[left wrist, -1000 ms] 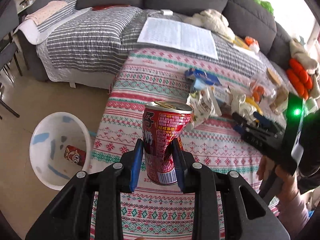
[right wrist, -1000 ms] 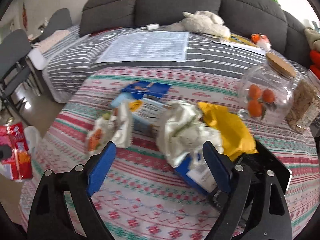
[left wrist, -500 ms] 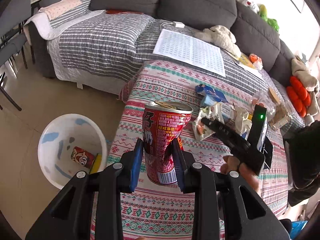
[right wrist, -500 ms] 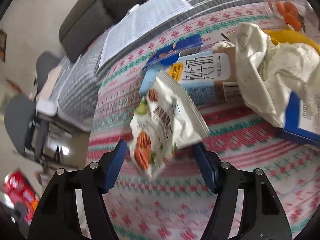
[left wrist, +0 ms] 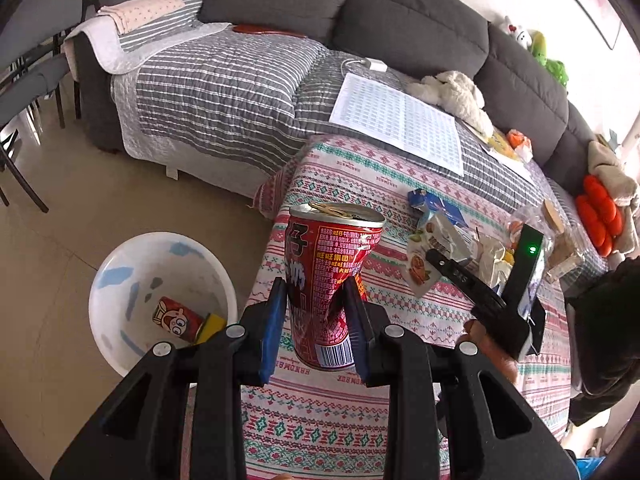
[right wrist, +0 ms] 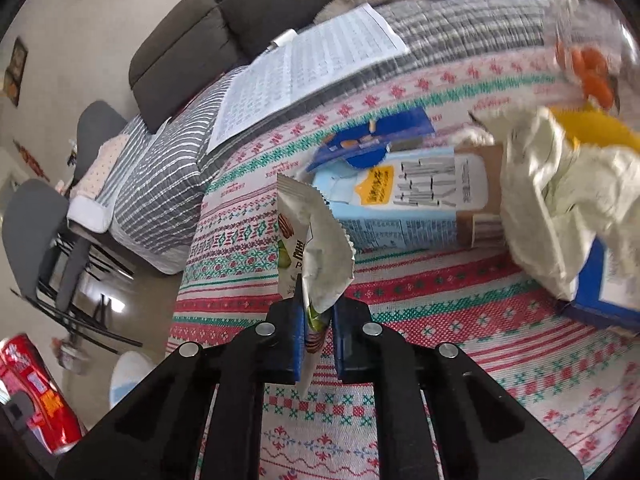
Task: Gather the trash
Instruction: 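Drop the red can into the bin with the left tool while the right tool drops the wrapper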
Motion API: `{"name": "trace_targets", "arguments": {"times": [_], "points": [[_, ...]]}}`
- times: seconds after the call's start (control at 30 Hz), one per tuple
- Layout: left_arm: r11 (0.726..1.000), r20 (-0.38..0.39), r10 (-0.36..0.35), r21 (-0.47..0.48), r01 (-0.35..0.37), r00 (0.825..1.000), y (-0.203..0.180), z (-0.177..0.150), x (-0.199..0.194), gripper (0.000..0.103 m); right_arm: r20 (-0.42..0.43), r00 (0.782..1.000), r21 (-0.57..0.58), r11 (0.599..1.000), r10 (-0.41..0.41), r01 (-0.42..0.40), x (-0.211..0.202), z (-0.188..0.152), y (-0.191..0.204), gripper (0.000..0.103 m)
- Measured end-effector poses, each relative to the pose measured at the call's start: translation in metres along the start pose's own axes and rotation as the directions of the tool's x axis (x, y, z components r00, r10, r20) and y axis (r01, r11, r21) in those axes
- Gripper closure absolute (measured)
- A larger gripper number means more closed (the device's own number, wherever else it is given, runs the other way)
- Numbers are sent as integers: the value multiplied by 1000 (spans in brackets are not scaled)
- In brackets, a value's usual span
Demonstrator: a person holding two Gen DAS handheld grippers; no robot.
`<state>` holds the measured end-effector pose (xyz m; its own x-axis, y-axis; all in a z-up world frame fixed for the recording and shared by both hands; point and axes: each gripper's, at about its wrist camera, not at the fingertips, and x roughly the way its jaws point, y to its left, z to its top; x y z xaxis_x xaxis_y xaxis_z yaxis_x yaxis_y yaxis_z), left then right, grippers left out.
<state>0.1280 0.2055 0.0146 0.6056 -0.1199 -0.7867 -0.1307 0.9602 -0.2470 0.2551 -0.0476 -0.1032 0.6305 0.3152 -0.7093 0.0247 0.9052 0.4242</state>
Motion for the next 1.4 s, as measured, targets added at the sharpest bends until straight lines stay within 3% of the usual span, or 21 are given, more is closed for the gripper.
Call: {"name": "trace_targets", "arguments": {"times": [0.27, 0.4, 0.6, 0.8, 0.9, 0.97, 1.03, 1.23, 1.4], "points": [[999, 58, 24, -37, -22, 998, 15, 5, -13, 74, 75, 996, -175, 983, -45, 58, -32, 2, 44, 93], [994, 118, 88, -71, -80, 989, 30, 11, -25, 74, 100, 995, -278, 959, -29, 56, -44, -3, 81, 93], [966, 228, 236, -163, -202, 945, 72, 17, -55, 74, 78, 997, -410, 912, 27, 7, -41, -26, 152, 92], [925, 252, 329, -279, -257, 910, 122, 17, -77, 74, 4, 997, -499, 864, 83, -70, -21, -63, 218, 92], [913, 254, 352, -306, -270, 901, 139, 16, -84, 74, -40, 994, -528, 842, 103, -109, -11, -80, 244, 91], [906, 248, 363, -321, -277, 898, 149, 15, -86, 74, -60, 992, -535, 836, 109, -124, -5, -88, 257, 82], [900, 238, 372, -331, -285, 897, 157, 12, -89, 74, -57, 992, -533, 837, 111, -124, -5, -95, 266, 50], [899, 232, 377, -325, -294, 897, 165, 9, -90, 75, -31, 996, -522, 848, 84, -88, -5, -94, 268, 42], [906, 174, 345, -318, -278, 922, 169, 11, -73, 75, -5, 998, -496, 866, 61, -55, -13, -84, 249, 39]]}}
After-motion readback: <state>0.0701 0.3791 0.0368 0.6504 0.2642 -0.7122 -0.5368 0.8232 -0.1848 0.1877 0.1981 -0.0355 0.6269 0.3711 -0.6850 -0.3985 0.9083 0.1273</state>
